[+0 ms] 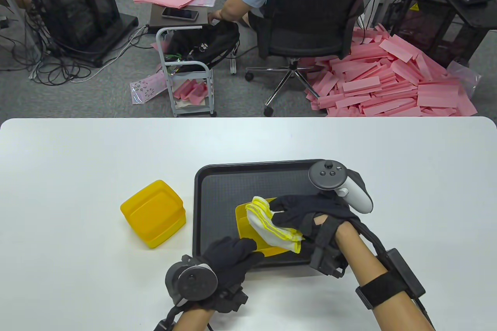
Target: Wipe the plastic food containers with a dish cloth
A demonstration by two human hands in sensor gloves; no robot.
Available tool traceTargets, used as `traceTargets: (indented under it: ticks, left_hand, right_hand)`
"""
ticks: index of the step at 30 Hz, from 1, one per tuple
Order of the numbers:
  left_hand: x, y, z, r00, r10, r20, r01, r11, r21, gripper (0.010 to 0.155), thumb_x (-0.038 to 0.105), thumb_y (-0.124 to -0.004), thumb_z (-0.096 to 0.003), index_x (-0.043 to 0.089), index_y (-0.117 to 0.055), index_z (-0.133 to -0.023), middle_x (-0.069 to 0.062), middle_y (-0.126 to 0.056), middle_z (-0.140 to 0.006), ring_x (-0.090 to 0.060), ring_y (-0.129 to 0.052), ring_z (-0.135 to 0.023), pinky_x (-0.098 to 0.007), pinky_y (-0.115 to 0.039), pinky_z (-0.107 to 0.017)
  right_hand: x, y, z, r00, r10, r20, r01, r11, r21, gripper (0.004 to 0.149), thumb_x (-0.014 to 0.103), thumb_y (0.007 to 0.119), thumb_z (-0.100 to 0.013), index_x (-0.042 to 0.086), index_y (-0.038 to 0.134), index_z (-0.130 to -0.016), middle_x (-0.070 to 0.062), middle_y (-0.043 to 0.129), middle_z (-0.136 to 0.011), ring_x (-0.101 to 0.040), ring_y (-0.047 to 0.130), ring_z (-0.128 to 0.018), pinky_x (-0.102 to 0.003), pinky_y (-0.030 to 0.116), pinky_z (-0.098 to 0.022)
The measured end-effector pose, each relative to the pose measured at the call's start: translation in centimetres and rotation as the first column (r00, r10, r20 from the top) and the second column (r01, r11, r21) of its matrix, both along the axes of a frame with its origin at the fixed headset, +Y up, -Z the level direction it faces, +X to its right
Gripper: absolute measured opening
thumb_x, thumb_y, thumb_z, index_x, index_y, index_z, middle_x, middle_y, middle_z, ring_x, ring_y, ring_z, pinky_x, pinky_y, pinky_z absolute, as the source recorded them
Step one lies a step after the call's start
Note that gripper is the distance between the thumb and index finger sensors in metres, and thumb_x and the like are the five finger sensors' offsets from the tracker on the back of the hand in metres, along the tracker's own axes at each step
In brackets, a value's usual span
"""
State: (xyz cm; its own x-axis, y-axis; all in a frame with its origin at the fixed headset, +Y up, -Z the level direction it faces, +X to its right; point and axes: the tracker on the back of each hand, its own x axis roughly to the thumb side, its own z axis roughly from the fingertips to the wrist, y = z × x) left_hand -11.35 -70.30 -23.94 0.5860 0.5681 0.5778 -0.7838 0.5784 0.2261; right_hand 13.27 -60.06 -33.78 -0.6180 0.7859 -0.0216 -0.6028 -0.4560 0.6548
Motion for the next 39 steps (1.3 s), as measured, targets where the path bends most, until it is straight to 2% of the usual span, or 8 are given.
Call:
traceTargets:
  ticks: [7,10,14,17,24,28,36,39]
  left_hand:
    - [-1.1,0.1,-0.3,0.999,0.031,-0.038,-0.031,0.999,-0.007,0.037,0.048,-0.095,-0.0372,0.026,-0.098,-0.068,-0.004,-0.099,-0.037,-0.025,-0.098,-0.023,-0.042,-0.086,-0.018]
    - [-1.5,0.0,-0.4,0.998,0.041,-0.052,-0.042,0.999,-0.012,0.038,0.048,-0.095,-0.0371,0.026,-0.097,-0.068,-0.004,-0.099,-0.037,-0.025,-0.098,-0.023,-0.042,-0.086,-0.018]
    - [-1.8,-0.1,-0.6,0.996,0.058,-0.061,-0.059,0.998,-0.020,0.037,0.048,-0.095,-0.0372,0.026,-0.098,-0.068,-0.004,-0.099,-0.037,-0.025,-0.098,-0.023,-0.042,-0.086,-0.018]
    - [-1.8,-0.1,-0.5,0.996,0.058,-0.062,-0.059,0.998,-0.020,0.037,0.048,-0.095,-0.0372,0.026,-0.098,-0.068,-0.004,-0.099,-0.037,-0.025,-0.099,-0.023,-0.042,-0.087,-0.018]
    - [-1.4,-0.2,-0.6,0.997,0.049,-0.064,-0.050,0.999,-0.018,0.037,0.049,-0.094,-0.0375,0.027,-0.097,-0.068,-0.003,-0.099,-0.037,-0.025,-0.099,-0.023,-0.041,-0.087,-0.018]
    - [-1.6,-0.3,-0.7,0.995,0.059,-0.074,-0.061,0.998,-0.028,0.037,0.048,-0.094,-0.0380,0.026,-0.097,-0.068,-0.004,-0.099,-0.037,-0.025,-0.099,-0.023,-0.041,-0.087,-0.018]
    - [-1.3,-0.3,-0.7,0.998,0.054,-0.038,-0.055,0.998,-0.022,0.037,0.048,-0.093,-0.0388,0.026,-0.098,-0.068,-0.003,-0.099,-0.036,-0.024,-0.099,-0.022,-0.041,-0.087,-0.018]
    - [-1.2,-0.2,-0.7,0.998,0.061,-0.003,-0.061,0.998,-0.021,0.037,0.048,-0.093,-0.0388,0.025,-0.098,-0.068,-0.003,-0.098,-0.036,-0.024,-0.099,-0.023,-0.041,-0.087,-0.018]
  right_hand:
    - [4.8,1.3,0.1,0.986,-0.081,0.148,0.056,0.984,0.170,0.050,0.037,0.077,-0.055,0.021,0.065,-0.102,-0.006,0.084,-0.092,-0.034,0.092,-0.057,-0.037,0.088,-0.031]
    - [7.4,0.2,-0.1,0.973,-0.095,0.212,0.050,0.977,0.207,0.050,0.037,0.077,-0.056,0.021,0.064,-0.102,-0.005,0.083,-0.093,-0.034,0.091,-0.059,-0.039,0.088,-0.034]
    - [9.2,-2.7,0.0,0.956,-0.073,0.284,0.012,0.977,0.211,0.050,0.036,0.078,-0.056,0.021,0.064,-0.101,-0.006,0.082,-0.094,-0.036,0.090,-0.063,-0.041,0.087,-0.038]
    - [9.1,-4.6,0.1,0.953,-0.072,0.294,0.007,0.976,0.216,0.050,0.036,0.078,-0.055,0.021,0.065,-0.101,-0.007,0.081,-0.095,-0.037,0.089,-0.065,-0.043,0.087,-0.040]
    - [5.9,-8.9,0.5,0.934,-0.262,0.243,0.222,0.958,0.181,0.051,0.040,0.075,-0.057,0.021,0.061,-0.102,-0.008,0.076,-0.100,-0.038,0.088,-0.070,-0.044,0.087,-0.045]
    - [4.2,-11.1,1.2,0.894,-0.397,0.211,0.366,0.915,0.171,0.056,0.052,0.065,-0.060,0.021,0.056,-0.106,-0.016,0.063,-0.110,-0.044,0.080,-0.084,-0.049,0.084,-0.054]
    - [1.9,-14.4,2.8,0.817,-0.552,0.168,0.499,0.822,0.276,0.066,0.054,0.040,-0.065,0.020,0.019,-0.117,-0.019,0.032,-0.120,-0.049,0.055,-0.099,-0.055,0.071,-0.066]
    - [2.0,-14.8,2.8,0.780,-0.598,0.185,0.547,0.795,0.262,0.067,0.057,0.040,-0.064,0.021,0.018,-0.117,-0.020,0.031,-0.120,-0.050,0.053,-0.099,-0.057,0.069,-0.066]
